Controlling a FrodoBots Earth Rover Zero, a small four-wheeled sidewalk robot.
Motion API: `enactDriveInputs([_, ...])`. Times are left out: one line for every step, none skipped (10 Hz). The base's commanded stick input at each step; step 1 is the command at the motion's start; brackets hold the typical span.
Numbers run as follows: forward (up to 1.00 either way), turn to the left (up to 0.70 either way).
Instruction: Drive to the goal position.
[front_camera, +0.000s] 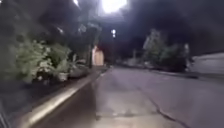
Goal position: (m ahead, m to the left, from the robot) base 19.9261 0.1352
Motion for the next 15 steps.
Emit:
enactDriveInputs([0.50, 0.00])
enactDriveInputs([0.50, 0.00])
enactDriveInputs([0.50, 0.00])
enactDriveInputs([0.50, 0.00])
enactDriveInputs([0.50, -0.25])
enactDriveInputs([0.50, -0.48])
enactDriveInputs([0.50, -0.29])
enactDriveInputs([0.50, -0.04])
enactDriveInputs([0.50, 0.00])
enactDriveInputs([0.50, 0.00])
enactDriveInputs([0.50, 0.00])
enactDriveInputs([0.50, 0.00])
enactDriveInputs([0.50, 0.00])
enactDriveInputs([0.50, 0.00])
enactDriveInputs([0.50, 0.00])
